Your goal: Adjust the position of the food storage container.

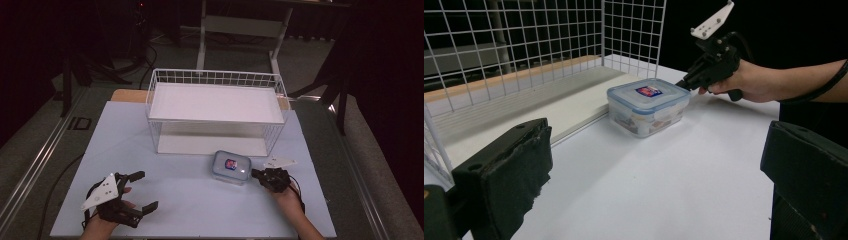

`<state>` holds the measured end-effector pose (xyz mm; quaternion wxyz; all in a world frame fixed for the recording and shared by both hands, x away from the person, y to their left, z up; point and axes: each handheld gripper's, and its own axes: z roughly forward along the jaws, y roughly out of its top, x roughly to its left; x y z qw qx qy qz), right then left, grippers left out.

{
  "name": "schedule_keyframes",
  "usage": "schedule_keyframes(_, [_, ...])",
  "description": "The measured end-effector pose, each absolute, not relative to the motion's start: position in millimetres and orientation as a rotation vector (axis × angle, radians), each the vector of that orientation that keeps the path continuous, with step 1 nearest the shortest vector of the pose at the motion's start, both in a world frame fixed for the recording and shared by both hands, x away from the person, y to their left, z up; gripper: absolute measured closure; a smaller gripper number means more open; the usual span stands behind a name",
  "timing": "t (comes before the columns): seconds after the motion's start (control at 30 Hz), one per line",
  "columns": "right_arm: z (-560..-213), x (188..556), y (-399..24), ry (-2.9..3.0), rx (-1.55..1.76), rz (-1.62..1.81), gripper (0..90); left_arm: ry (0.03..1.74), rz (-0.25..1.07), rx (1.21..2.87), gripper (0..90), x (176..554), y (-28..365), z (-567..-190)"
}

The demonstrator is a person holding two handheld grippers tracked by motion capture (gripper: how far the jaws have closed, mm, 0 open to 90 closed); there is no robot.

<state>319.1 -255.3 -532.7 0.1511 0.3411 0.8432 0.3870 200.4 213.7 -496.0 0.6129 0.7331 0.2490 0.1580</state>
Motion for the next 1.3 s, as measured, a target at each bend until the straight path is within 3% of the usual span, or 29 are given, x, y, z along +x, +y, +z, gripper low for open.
schedule_keyframes(0.73, [-533,342,-196,2.458,0.88,1.163,90.0,0.567,0.341,1.704,1.2,200,210,-498])
schedule_keyframes(1.3, [-533,343,-191,2.439,0.95,1.174,90.0,0.572,0.339,1.706,1.2,201,210,-499])
